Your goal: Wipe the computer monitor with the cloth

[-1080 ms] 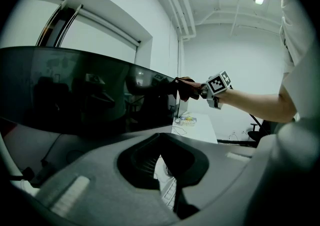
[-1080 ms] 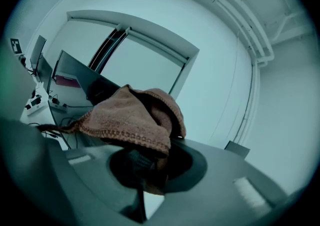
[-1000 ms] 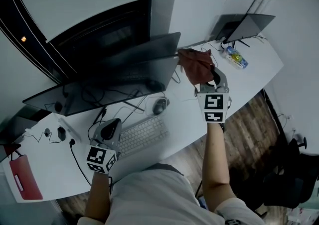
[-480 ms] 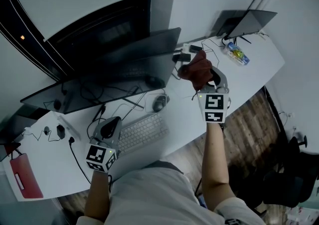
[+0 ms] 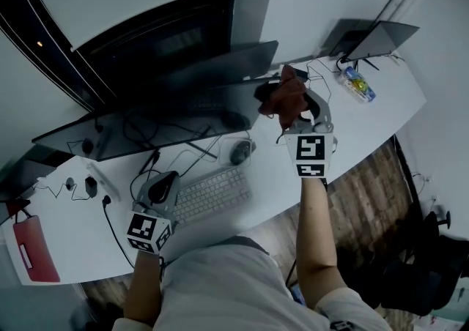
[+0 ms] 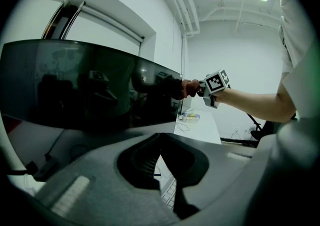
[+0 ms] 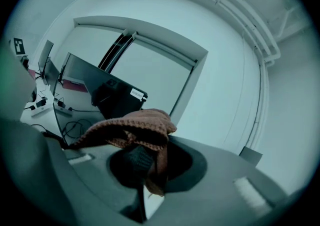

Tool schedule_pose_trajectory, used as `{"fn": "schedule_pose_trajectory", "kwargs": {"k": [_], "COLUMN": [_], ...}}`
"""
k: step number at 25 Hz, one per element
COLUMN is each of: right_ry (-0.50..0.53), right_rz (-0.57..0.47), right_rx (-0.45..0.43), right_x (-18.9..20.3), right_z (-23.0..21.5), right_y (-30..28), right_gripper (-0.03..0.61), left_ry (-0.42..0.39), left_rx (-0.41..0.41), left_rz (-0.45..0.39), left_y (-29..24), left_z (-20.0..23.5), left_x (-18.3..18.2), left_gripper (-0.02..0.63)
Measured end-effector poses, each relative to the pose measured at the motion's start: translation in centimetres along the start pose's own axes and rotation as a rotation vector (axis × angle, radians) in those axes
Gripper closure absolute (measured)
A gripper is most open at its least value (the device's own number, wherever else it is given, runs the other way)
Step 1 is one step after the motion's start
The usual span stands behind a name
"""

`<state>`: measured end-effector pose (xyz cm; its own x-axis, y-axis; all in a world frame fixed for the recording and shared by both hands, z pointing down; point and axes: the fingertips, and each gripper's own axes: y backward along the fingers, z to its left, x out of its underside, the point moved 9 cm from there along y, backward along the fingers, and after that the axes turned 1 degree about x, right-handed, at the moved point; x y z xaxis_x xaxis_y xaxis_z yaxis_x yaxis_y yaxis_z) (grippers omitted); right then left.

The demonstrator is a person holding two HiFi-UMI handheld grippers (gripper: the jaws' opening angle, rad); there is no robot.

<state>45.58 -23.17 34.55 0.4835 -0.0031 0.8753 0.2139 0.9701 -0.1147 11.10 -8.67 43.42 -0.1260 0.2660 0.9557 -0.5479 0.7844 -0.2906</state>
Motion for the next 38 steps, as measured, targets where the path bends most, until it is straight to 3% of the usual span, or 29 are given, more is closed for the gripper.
{"fn": "schedule_pose_trajectory", "kwargs": {"k": [7,16,38], "right_ry": [0.054,0.053,0.021], "right_rz": [-0.034,-0.012,0.228], "right_rx": [-0.025,-0.038,-0.144], "right_x": [-1.7,-0.2,11.4], "right_z": [0.8,1.6,8.0], "right_y": [-1.2,-2.4,-5.8], "right_gripper": [0.540,0.540,0.540], "left_ry": [0.012,0.025,0.070], "left_rx": [-0.031,-0.053,-0.088], "left_rz": [0.002,0.023,0.087], "left_y": [0.1,-0.2,-0.8], "left_z": [0.7,1.3,2.7], "left_x": [0.2,0.8,3.4], "left_gripper": [0.604,0.604,0.604]}}
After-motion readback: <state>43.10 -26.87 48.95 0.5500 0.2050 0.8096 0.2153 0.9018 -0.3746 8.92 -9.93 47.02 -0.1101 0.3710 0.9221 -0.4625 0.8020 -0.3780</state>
